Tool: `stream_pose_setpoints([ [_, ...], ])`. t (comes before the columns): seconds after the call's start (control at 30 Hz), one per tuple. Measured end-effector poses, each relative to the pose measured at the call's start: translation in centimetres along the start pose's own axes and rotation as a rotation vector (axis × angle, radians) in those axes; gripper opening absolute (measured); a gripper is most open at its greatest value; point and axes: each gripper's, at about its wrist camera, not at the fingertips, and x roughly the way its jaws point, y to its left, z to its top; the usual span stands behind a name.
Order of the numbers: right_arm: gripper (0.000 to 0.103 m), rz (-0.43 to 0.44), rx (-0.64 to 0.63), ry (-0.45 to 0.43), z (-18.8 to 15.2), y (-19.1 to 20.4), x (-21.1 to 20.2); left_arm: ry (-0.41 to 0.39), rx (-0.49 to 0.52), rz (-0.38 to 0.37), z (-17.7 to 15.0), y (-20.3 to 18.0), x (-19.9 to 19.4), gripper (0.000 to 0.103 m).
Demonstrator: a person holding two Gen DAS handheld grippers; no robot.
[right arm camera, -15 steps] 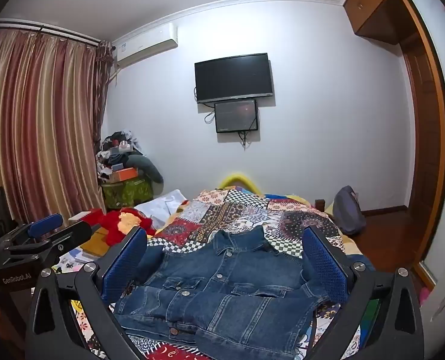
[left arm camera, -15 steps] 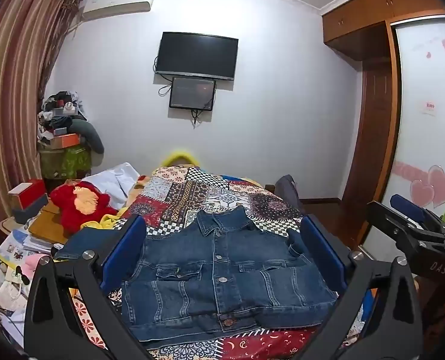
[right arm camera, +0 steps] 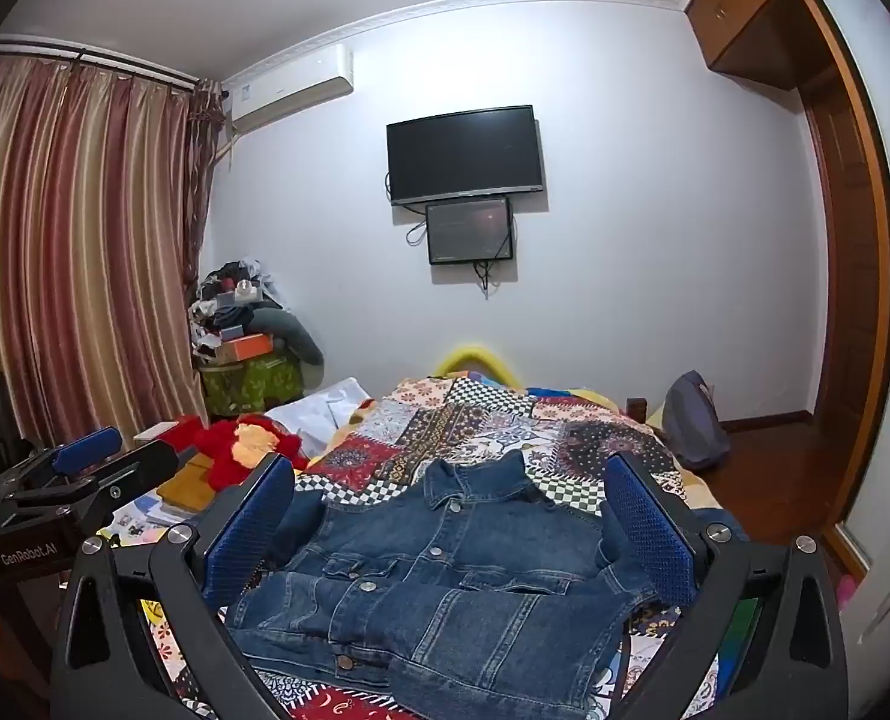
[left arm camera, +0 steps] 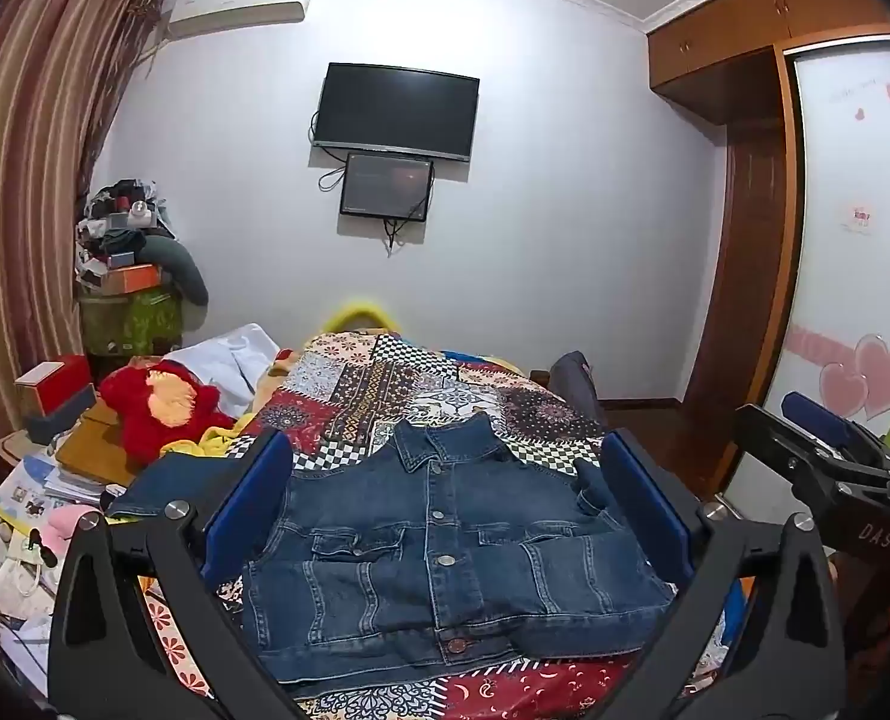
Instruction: Fold large clothes
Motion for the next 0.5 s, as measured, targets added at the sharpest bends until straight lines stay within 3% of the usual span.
stream_pose_setpoints([
  [0.5,0.103,0.000,0.000,0.002,-0.10,-0.10,0.13,0.012,-0.012,0.008,-0.21,0.53,1.06,0.103],
])
